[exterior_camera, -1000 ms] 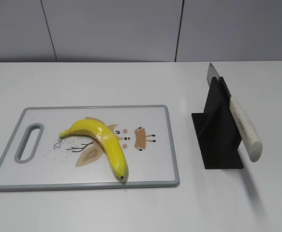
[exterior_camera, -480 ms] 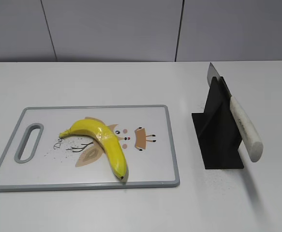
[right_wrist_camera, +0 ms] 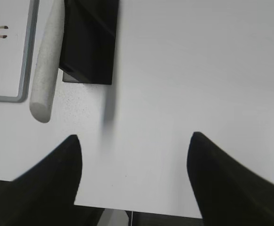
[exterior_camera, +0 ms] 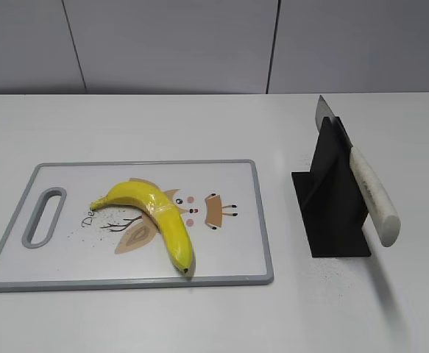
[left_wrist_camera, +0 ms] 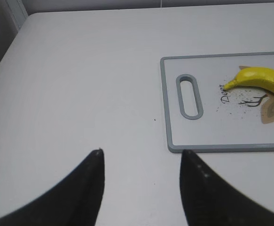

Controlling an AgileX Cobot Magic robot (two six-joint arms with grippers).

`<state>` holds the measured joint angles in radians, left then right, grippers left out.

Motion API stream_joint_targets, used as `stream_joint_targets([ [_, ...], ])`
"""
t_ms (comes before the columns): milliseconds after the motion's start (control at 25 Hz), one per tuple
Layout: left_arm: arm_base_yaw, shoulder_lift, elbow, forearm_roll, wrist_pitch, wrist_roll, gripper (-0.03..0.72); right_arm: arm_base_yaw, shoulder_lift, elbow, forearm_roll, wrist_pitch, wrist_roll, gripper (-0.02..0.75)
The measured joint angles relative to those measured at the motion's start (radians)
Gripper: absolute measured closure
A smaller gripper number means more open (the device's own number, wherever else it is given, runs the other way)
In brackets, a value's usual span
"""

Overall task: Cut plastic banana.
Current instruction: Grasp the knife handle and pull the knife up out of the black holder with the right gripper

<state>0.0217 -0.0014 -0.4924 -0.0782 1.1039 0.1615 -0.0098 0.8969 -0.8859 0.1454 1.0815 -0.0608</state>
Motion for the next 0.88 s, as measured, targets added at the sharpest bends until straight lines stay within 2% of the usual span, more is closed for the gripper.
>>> stream_joint_targets([
  [200, 0.000, 0.000, 0.000, 0.000, 0.000, 0.000, 0.189, 0.043, 0.124, -0.046, -0.004, -0.002, 0.003, 0.209],
  [600, 0.000, 0.000, 0.000, 0.000, 0.000, 0.000, 0.189, 0.321, 0.346, -0.134, -0.020, 0.009, 0.111, 0.210],
  [720, 0.000, 0.000, 0.000, 0.000, 0.000, 0.000, 0.189, 0.342, 0.399, -0.152, -0.030, 0.020, 0.180, 0.210],
  [880, 0.000, 0.000, 0.000, 0.000, 0.000, 0.000, 0.189, 0.342, 0.445, -0.154, -0.038, -0.042, 0.274, 0.211],
])
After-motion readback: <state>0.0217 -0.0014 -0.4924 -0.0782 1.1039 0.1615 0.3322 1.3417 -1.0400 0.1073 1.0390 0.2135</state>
